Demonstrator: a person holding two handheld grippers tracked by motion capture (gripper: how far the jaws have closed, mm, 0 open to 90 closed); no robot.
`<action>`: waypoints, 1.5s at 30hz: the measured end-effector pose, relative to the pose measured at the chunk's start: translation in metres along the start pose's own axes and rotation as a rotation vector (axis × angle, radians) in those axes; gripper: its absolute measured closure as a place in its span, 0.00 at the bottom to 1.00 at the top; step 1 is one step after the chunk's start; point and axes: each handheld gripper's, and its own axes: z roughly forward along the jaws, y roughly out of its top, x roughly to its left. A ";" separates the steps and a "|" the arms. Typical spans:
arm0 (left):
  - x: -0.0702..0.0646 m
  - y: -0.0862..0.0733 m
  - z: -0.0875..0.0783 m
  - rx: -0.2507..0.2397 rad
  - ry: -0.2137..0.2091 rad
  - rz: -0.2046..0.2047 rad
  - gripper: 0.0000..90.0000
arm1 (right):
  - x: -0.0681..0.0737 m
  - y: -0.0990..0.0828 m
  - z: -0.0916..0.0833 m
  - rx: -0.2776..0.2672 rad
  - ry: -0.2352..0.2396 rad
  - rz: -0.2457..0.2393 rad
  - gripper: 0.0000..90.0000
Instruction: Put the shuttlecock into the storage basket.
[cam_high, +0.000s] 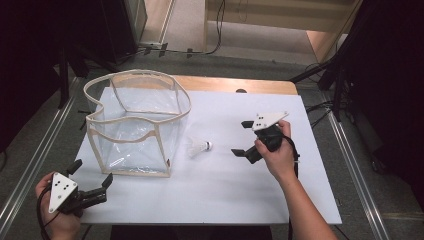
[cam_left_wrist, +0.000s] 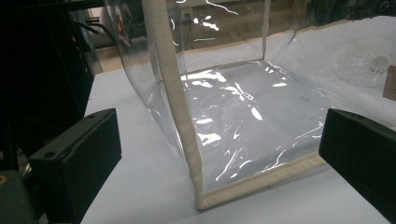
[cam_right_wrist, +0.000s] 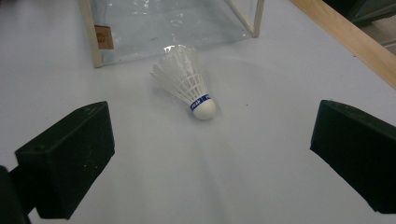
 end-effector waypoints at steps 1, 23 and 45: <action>0.000 0.000 0.000 0.000 0.000 0.000 0.00 | 0.000 0.002 0.002 0.005 0.005 -0.002 0.00; 0.000 0.000 0.000 0.005 -0.006 0.004 0.00 | -0.004 0.032 0.034 0.082 0.066 -0.065 0.05; 0.000 0.000 0.000 0.005 -0.009 0.004 0.00 | -0.001 0.046 0.072 0.197 0.118 -0.121 0.06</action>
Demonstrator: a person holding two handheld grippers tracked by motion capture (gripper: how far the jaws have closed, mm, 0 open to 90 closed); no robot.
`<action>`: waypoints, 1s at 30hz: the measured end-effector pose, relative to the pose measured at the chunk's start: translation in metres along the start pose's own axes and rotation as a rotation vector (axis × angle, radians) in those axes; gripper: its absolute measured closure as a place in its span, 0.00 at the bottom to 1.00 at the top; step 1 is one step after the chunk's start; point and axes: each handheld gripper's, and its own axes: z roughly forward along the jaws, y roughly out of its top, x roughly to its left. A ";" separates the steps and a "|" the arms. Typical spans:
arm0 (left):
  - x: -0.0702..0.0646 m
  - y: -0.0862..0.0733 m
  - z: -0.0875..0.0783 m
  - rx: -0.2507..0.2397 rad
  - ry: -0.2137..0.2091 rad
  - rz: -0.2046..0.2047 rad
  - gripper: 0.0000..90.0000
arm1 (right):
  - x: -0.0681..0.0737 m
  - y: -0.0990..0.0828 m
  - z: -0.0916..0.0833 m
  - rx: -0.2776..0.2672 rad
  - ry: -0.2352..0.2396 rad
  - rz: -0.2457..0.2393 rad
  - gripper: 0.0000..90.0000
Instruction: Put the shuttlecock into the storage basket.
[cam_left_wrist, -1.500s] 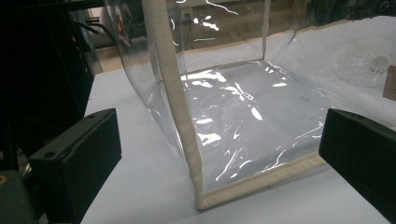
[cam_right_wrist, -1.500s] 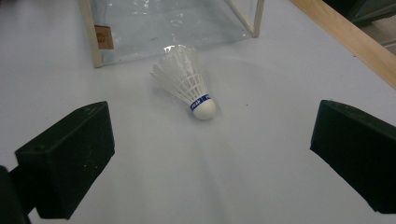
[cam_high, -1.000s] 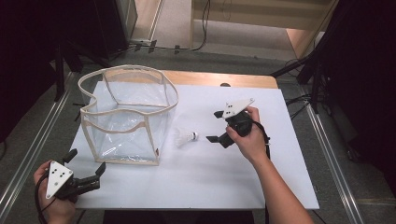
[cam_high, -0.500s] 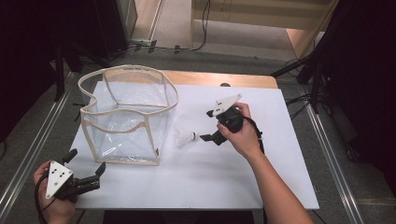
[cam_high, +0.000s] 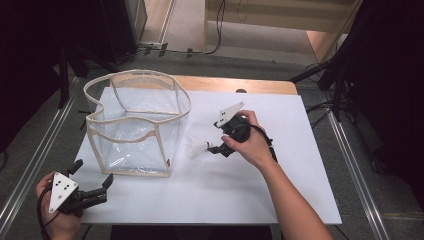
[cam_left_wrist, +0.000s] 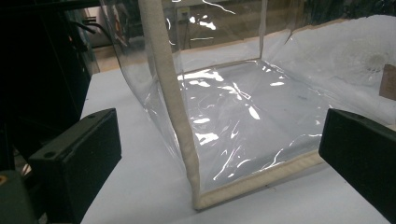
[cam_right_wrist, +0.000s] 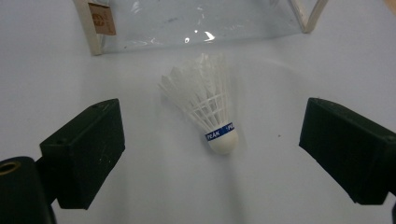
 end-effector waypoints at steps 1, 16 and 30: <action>0.000 0.000 0.000 -0.001 0.000 -0.001 0.00 | 0.000 0.000 0.000 0.000 0.000 0.000 0.06; 0.000 0.000 0.000 -0.002 -0.002 -0.001 0.00 | -0.003 0.007 0.019 0.069 0.032 -0.029 0.13; 0.000 0.000 0.000 -0.002 -0.002 -0.001 0.00 | -0.004 0.006 0.036 0.160 0.031 -0.023 0.15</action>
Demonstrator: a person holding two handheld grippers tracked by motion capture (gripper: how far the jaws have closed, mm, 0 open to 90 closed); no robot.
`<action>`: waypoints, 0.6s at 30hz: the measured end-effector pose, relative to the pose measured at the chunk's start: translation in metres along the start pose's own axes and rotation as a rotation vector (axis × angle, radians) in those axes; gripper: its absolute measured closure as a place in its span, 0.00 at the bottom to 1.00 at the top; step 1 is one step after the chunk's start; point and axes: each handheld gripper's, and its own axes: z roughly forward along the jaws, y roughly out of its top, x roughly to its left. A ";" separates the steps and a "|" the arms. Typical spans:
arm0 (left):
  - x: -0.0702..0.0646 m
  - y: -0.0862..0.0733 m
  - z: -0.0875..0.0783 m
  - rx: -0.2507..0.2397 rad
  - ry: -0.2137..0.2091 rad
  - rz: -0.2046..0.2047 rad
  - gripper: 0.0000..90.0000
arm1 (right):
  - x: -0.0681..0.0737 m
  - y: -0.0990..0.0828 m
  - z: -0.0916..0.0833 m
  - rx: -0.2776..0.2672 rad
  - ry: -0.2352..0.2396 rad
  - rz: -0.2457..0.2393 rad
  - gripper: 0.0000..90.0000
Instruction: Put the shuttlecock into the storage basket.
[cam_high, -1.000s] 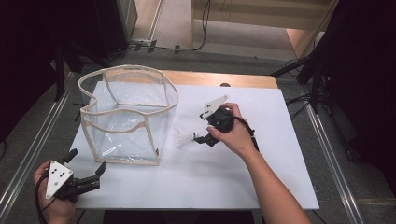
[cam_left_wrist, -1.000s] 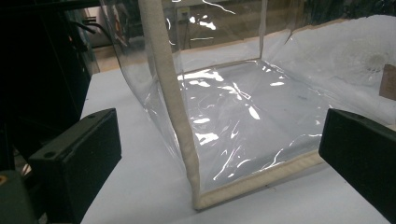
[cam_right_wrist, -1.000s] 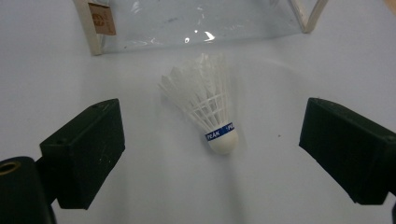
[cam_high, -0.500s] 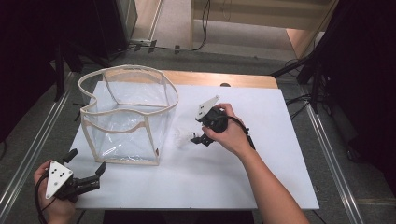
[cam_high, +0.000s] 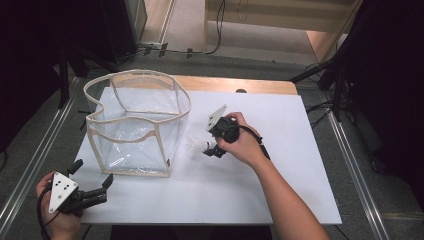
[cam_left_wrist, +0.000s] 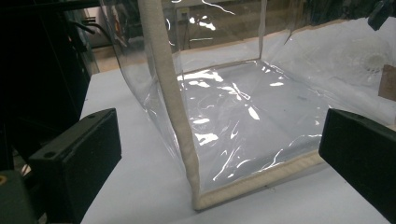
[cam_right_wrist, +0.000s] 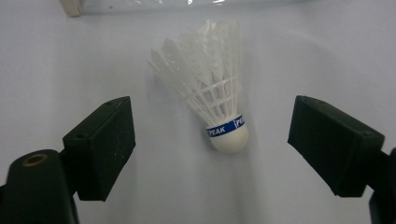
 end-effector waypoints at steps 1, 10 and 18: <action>0.000 0.000 0.000 0.000 0.000 0.000 0.00 | 0.000 0.000 0.000 0.000 0.000 0.000 0.15; 0.000 0.000 0.000 0.001 -0.001 0.001 0.00 | -0.001 0.001 0.011 0.043 0.000 -0.025 0.24; 0.000 0.000 0.000 0.000 -0.001 0.000 0.00 | -0.001 0.000 0.018 0.096 -0.024 -0.030 0.31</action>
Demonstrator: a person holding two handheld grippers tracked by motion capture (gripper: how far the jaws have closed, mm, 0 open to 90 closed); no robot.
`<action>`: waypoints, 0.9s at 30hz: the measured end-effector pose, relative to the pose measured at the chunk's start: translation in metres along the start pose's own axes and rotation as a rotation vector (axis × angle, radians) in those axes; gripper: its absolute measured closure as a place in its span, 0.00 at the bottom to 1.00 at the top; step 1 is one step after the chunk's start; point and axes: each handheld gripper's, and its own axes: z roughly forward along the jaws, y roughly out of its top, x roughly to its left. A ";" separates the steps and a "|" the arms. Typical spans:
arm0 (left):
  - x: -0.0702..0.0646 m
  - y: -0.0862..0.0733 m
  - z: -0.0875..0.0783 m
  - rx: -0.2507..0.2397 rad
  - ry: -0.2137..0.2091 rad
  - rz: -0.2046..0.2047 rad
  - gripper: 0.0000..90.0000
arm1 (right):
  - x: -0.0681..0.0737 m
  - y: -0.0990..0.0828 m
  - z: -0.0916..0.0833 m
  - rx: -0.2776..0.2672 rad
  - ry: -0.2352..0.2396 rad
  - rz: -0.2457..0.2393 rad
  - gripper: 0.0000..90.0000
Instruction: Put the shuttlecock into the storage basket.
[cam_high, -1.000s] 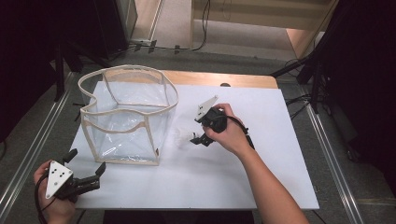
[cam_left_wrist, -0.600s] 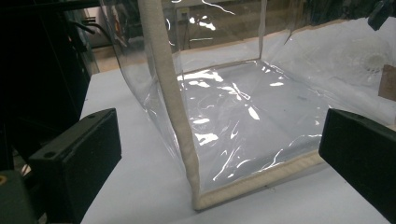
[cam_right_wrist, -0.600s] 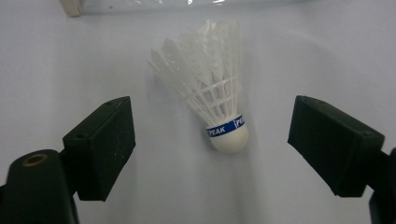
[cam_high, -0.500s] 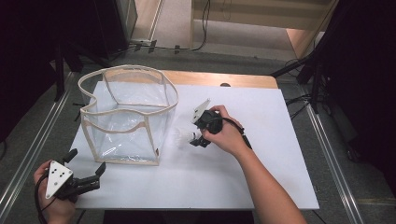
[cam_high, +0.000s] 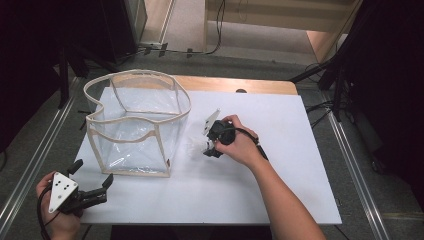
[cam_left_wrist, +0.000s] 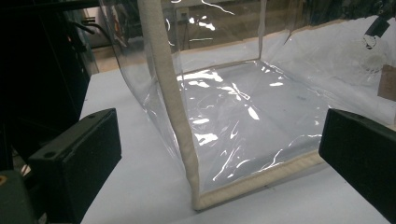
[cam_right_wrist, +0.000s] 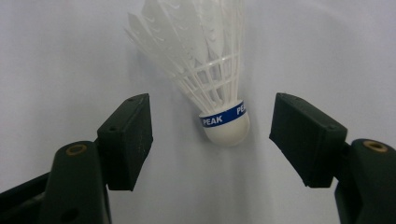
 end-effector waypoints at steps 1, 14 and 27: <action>0.000 0.000 0.000 -0.001 0.000 0.000 0.00 | 0.000 0.000 0.001 0.006 -0.002 0.000 0.32; 0.000 0.000 0.000 0.000 -0.002 -0.002 0.00 | -0.001 0.001 0.011 0.033 -0.024 -0.009 0.46; 0.000 0.000 0.000 -0.001 -0.002 -0.003 0.00 | -0.008 -0.002 0.016 0.034 0.031 0.031 0.68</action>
